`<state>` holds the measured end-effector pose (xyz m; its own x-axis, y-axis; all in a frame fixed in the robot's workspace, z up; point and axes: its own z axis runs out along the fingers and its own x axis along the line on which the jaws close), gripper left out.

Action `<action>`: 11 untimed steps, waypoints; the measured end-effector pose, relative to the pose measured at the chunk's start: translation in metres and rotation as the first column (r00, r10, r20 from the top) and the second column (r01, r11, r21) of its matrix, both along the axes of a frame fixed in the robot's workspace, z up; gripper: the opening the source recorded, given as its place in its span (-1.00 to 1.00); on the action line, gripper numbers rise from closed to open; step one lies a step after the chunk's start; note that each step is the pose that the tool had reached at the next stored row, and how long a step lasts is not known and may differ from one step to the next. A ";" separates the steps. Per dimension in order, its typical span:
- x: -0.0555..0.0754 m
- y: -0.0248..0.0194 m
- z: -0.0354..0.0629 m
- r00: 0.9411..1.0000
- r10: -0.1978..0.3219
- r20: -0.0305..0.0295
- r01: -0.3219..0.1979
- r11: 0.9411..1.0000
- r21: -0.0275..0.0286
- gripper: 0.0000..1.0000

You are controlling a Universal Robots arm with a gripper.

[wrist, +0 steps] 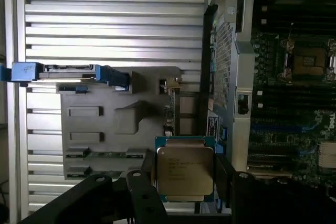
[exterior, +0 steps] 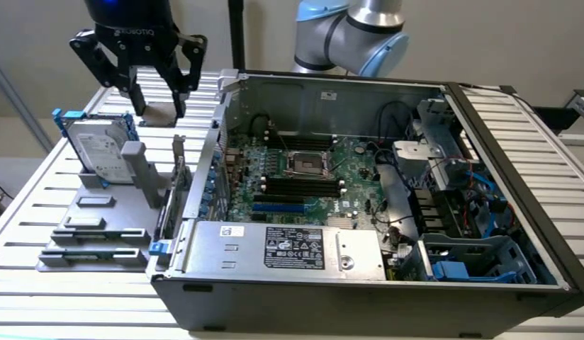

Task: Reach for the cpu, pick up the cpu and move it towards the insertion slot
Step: 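Pick up the cpu and move it towards the insertion slot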

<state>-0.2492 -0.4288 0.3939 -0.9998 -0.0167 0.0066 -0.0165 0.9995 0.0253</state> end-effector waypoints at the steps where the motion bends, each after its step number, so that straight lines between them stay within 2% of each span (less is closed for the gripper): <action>1: 0.003 0.0002 0.0007 1.000 0.000 0.000 0.000 1.000 0.002 0.08; 5: 0.018 0.0011 0.0024 1.000 0.000 0.000 0.000 1.000 0.008 0.08; 11: 0.044 0.0028 0.0026 1.000 0.000 0.000 0.000 1.000 0.013 0.08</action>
